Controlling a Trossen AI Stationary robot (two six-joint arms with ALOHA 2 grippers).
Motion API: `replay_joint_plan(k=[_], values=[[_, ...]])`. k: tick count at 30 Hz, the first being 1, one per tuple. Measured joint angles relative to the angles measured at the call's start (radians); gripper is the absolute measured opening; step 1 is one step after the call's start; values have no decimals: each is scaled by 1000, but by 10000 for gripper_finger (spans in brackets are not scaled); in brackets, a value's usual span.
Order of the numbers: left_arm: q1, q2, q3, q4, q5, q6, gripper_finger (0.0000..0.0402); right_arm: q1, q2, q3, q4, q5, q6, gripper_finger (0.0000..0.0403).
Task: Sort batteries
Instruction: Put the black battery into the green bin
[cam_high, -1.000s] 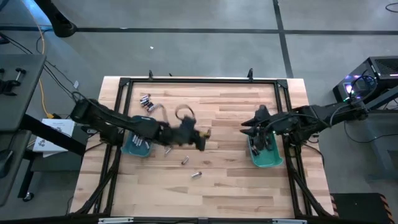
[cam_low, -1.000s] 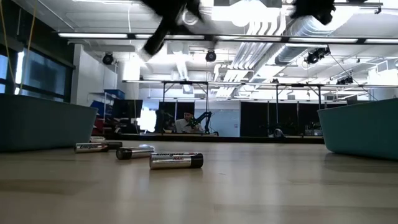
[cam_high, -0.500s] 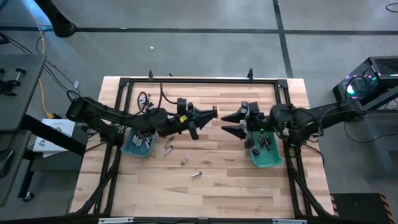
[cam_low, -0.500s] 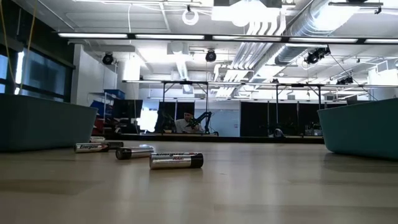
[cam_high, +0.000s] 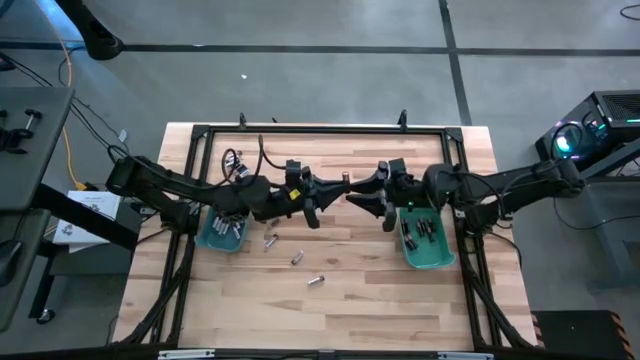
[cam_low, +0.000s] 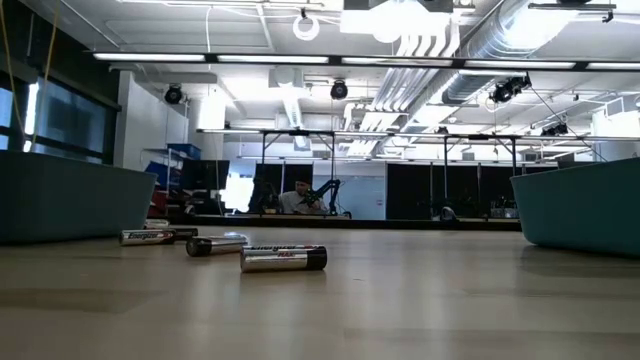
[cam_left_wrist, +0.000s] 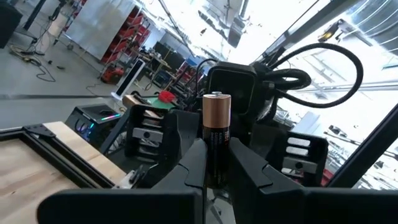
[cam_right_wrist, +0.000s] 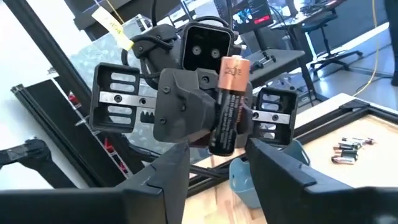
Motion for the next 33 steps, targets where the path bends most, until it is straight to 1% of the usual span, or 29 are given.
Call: replay_joint_plan(k=[9, 11, 16, 17, 19, 22, 25, 28, 31, 33], values=[[0, 0, 0, -23, 1, -1, 24, -38, 14, 0, -1, -62, 4, 105], [0, 0, 0, -28, 1, -3, 25, -41, 14, 0, -4, -82, 2, 87], [0, -3, 0, -48, -2, -5, 27, -43, 14, 0, -12, -81, -18, 25], [0, -3, 0, -50, -3, -7, 29, -43, 13, 0, -17, -82, -20, 18], [0, -3, 0, -54, -5, -7, 37, -43, 13, 0, -26, -82, -21, 18], [0, -1, 0, -63, -1, -8, 63, -43, -3, 0, -65, -81, -21, 18], [0, -3, 0, -91, 0, -4, 100, -45, -56, 0, -165, -52, 0, 17], [0, -6, 0, -129, -1, -11, 134, -45, -134, 0, -311, -1, 39, 17], [0, -5, 0, -179, -1, -11, 157, -45, -223, 0, -518, 24, 131, 17], [3, -5, 0, -220, -1, -12, 163, -43, -286, 0, -685, 17, 220, 17]])
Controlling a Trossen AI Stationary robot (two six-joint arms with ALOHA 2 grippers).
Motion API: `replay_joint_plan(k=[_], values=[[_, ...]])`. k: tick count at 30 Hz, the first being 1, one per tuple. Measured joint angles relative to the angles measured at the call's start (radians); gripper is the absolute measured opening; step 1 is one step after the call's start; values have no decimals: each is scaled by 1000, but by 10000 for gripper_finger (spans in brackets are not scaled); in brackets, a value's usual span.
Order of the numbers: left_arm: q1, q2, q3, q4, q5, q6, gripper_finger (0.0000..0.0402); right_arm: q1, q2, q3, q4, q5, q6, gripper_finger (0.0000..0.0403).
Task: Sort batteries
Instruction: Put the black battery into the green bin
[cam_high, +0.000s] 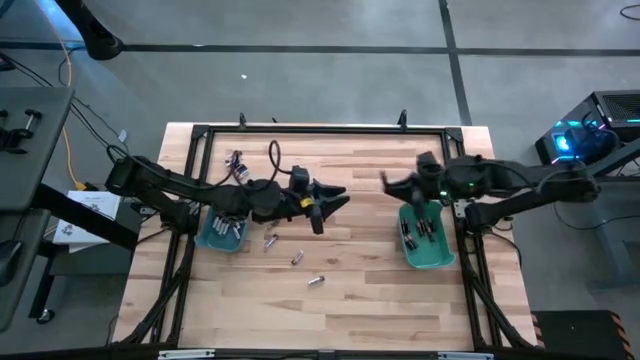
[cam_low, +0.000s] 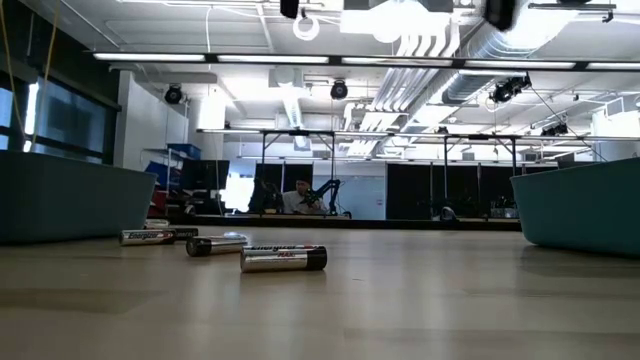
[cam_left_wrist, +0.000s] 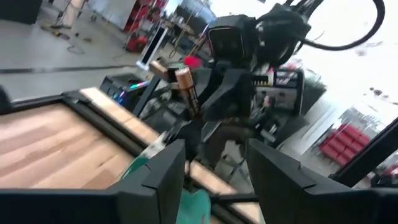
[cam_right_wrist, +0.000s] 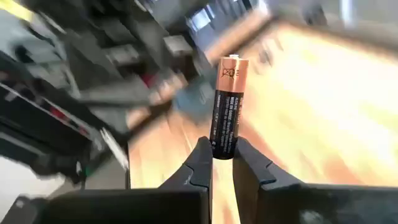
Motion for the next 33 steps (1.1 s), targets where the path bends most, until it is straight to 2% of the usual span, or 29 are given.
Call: replay_joint_plan(k=[4, 7, 10, 12, 14, 17, 23, 33], values=[[1, 1, 0, -50, 0, -37, 164, 44, -85, 0, -409, -70, 228, 17], [7, 0, 0, -79, -1, -52, 164, 123, -97, 0, -687, -160, 429, 17], [11, 0, 0, -80, -1, -51, 165, 223, -72, 0, -870, -248, 557, 17], [15, 0, 0, -78, -2, -51, 165, 280, -54, -3, -913, -269, 598, 17], [20, 0, 0, -80, -2, -51, 165, 317, -49, -38, -872, -298, 614, 17], [21, 0, 0, -79, -4, -50, 165, 331, -49, -164, -728, -347, 616, 17], [21, 0, 0, -84, -3, -51, 165, 279, -41, -420, -469, -362, 694, 17], [21, 0, 0, -88, -3, -68, 165, 171, -2, -544, -379, -298, 699, 17]])
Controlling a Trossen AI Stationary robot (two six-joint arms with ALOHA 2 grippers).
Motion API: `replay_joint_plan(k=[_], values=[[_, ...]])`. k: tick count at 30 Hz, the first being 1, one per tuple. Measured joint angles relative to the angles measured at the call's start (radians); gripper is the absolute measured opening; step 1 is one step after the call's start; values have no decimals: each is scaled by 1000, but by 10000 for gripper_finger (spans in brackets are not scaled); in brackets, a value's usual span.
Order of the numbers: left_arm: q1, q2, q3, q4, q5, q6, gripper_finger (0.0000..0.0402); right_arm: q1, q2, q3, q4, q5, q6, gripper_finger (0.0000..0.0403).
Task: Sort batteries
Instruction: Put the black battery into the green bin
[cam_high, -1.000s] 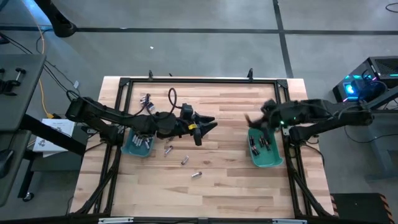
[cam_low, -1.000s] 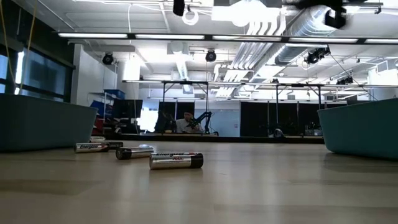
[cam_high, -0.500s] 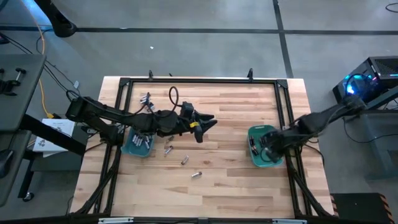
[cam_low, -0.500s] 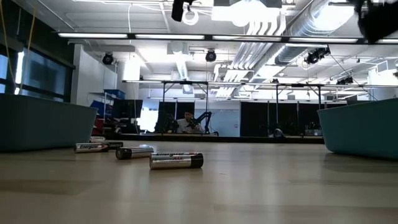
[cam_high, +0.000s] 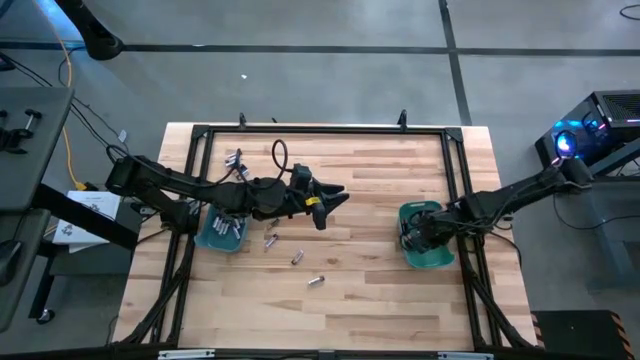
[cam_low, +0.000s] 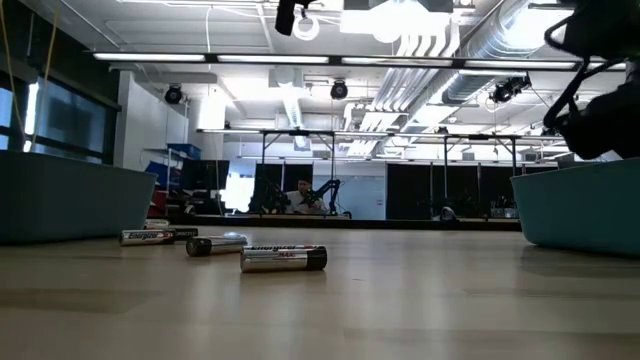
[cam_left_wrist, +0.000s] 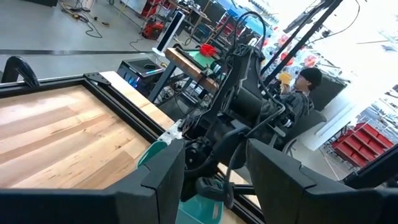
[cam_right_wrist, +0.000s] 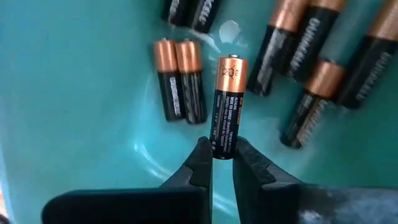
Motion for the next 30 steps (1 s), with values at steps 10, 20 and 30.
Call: replay_joint_plan(k=[10, 20, 30], values=[[0, 0, 0, -7, 0, 0, 165, -49, 83, -34, 93, -14, -41, 25], [0, 0, 0, -97, 0, -34, 165, -49, 90, -6, 54, -70, -96, 127], [-24, 0, 147, -796, -46, -282, 143, -49, 70, 330, -305, 112, -222, 166]])
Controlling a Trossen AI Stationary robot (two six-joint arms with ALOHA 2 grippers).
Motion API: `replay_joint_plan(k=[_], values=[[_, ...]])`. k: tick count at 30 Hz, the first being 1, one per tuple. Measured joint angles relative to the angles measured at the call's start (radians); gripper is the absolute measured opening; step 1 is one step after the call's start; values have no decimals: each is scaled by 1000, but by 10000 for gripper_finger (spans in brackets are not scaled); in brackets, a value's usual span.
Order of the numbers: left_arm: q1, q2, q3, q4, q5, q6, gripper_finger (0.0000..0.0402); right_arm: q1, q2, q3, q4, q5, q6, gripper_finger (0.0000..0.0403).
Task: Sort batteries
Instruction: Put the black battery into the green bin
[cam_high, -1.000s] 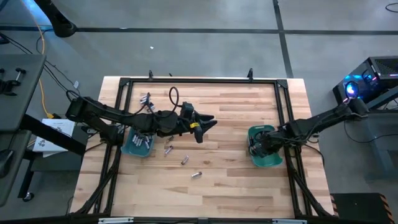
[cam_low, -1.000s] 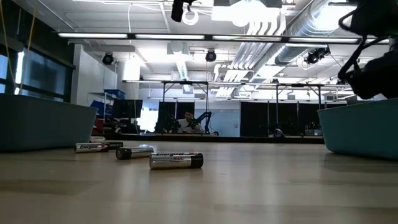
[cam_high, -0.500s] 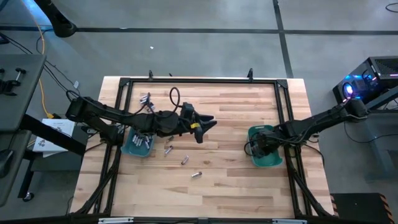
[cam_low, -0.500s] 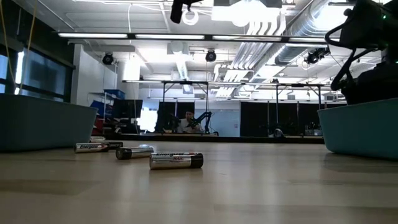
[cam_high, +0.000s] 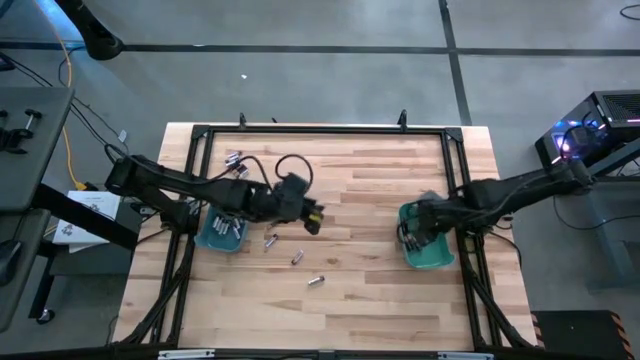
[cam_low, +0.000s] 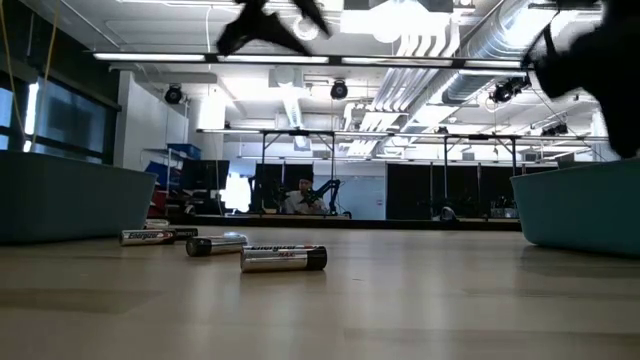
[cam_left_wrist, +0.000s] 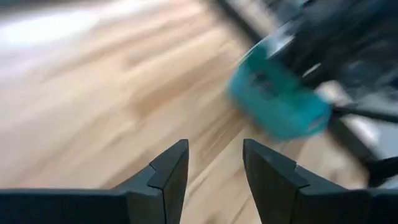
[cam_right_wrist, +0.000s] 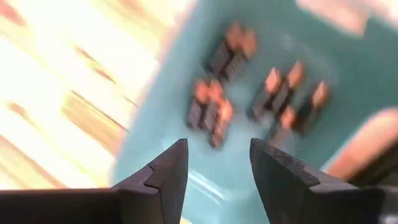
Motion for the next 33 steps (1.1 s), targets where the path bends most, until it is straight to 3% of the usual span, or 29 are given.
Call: replay_joint_plan(k=[6, 13, 21, 25, 33], values=[[9, 28, -10, -329, 188, -230, 139, 0, 0, 195, 19, 233, -89, 166], [55, 152, -24, -372, 384, -223, 165, 0, 3, 314, 117, 388, -211, 167], [167, 288, -25, -505, 470, -162, 179, 0, 4, 315, 164, 405, -249, 167], [196, 325, -25, -575, 445, -68, 174, 0, 4, 312, 156, 402, -250, 167], [220, 408, -26, -558, 421, 53, 148, 0, 4, 312, 156, 403, -250, 167]])
